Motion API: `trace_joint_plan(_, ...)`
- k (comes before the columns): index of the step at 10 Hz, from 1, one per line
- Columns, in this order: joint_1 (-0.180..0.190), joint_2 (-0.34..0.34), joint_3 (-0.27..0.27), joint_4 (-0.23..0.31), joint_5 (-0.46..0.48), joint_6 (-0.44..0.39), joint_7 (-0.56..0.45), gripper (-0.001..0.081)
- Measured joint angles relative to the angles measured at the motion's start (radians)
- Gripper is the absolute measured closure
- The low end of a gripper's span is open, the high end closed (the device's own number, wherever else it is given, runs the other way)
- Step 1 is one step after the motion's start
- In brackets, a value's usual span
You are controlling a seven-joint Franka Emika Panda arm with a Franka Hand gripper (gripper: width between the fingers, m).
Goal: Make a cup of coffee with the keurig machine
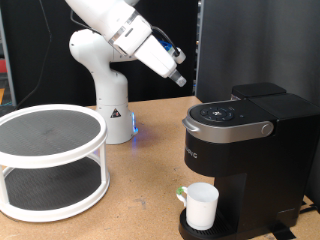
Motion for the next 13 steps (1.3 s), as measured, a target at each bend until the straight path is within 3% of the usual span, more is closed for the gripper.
trace_joint_plan(1,0.000,0.000,0.000,-0.003,0.020,0.006,0.004,-0.0002)
trace_joint_plan(4,-0.030,-0.003,0.090,0.010,-0.315,0.032,0.051,-0.0002)
trace_joint_plan(6,-0.057,-0.002,0.148,0.053,-0.528,-0.034,0.087,-0.0002)
trace_joint_plan(7,-0.055,-0.002,0.143,0.049,-0.497,-0.030,0.085,-0.0002)
trace_joint_plan(9,-0.056,0.003,0.155,0.067,-0.597,-0.093,0.054,-0.0002)
trace_joint_plan(10,-0.056,0.007,0.175,0.097,-0.665,-0.131,0.057,-0.0002)
trace_joint_plan(11,-0.056,0.010,0.195,0.130,-0.676,-0.140,0.081,-0.0002)
trace_joint_plan(13,-0.052,0.013,0.211,0.189,-0.636,-0.137,0.152,-0.0002)
